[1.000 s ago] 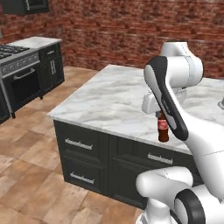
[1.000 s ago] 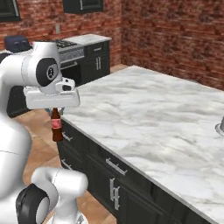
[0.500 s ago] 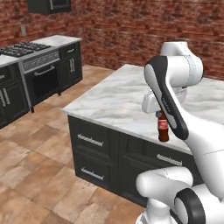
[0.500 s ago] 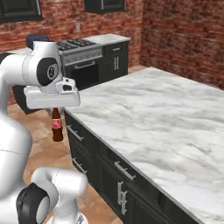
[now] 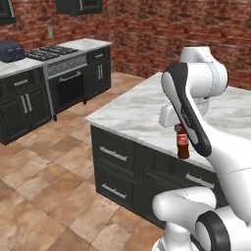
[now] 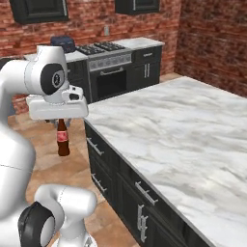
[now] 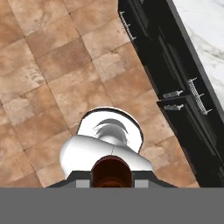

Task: Place the large bottle from the dining counter next to the other large bottle outside the sink, and place the small bottle from the dining counter next to the other small bottle inside the sink.

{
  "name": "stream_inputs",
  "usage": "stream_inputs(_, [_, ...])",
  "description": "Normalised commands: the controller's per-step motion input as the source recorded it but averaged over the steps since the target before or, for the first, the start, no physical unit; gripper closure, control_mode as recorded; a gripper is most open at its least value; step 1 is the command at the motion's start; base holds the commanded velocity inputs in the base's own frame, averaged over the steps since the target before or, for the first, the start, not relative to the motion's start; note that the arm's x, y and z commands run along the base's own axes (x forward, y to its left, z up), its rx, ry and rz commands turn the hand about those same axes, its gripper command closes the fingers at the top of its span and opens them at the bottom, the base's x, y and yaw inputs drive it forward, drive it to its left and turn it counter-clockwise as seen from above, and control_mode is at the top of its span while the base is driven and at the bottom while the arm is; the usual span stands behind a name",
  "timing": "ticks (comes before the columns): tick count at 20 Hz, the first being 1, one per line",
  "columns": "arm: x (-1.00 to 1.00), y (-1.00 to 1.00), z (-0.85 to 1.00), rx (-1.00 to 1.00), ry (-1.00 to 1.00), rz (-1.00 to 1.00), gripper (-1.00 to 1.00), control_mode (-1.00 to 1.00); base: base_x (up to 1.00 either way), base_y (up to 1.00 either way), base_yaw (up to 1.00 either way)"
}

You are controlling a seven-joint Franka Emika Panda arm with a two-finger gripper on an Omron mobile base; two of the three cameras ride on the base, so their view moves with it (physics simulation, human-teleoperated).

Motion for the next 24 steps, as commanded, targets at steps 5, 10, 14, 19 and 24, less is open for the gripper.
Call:
stream_inputs(5, [0.0, 0.0, 0.0, 0.0, 0.0, 0.0, 1.0, 1.0, -0.19, 0.0, 0.24])
stream_inputs(10, [0.0, 0.0, 0.0, 0.0, 0.0, 0.0, 1.0, 1.0, -0.49, -0.06, 0.2])
stream_inputs(14, [0.0, 0.0, 0.0, 0.0, 0.0, 0.0, 1.0, 1.0, -0.87, 0.0, 0.12])
stream_inputs(19, [0.0, 0.0, 0.0, 0.0, 0.0, 0.0, 1.0, 1.0, -0.75, -0.02, 0.15])
stream_inputs(24, [0.0, 0.0, 0.0, 0.0, 0.0, 0.0, 1.0, 1.0, -0.4, -0.1, 0.21])
